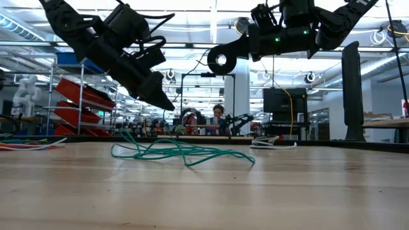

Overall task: Coil cords
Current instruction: Coil the green wire onto the spool

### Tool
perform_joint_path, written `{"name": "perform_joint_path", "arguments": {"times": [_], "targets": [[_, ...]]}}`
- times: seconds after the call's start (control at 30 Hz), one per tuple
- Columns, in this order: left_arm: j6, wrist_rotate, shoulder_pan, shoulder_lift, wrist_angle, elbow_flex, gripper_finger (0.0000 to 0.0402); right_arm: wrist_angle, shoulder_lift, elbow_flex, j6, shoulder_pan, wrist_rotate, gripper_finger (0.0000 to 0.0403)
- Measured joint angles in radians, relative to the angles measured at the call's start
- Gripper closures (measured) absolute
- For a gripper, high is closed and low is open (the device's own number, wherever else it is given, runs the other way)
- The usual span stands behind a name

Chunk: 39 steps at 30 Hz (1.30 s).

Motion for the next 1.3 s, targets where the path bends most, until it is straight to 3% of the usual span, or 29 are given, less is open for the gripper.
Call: {"name": "perform_joint_path", "arguments": {"times": [0.3, 0.5, 0.8, 1.03, 1.3], "targets": [[0.007, -0.051, -0.022, 0.0, -0.001, 0.0, 0.03, -0.001, 0.0, 0.0, -0.001, 0.0, 0.0, 0.0403], [0.017, -0.06, -0.021, 0.001, 0.008, 0.0, 0.0387, 0.0, 0.0, 0.0, 0.004, 0.0, 0.0, 0.0403], [0.033, -0.092, 0.025, 0.142, 0.26, 0.008, 0.0398, 0.045, 0.001, 0.0, 0.073, 0.0, -0.006, 0.0403], [0.027, -0.006, 0.076, 0.347, 0.321, 0.134, 0.04, 0.077, 0.001, 0.0, 0.143, 0.0, -0.027, 0.0403], [0.056, 0.085, 0.078, 0.458, 0.316, 0.333, 0.0401, 0.165, 0.028, 0.0, 0.212, 0.002, 0.021, 0.0403]]}}
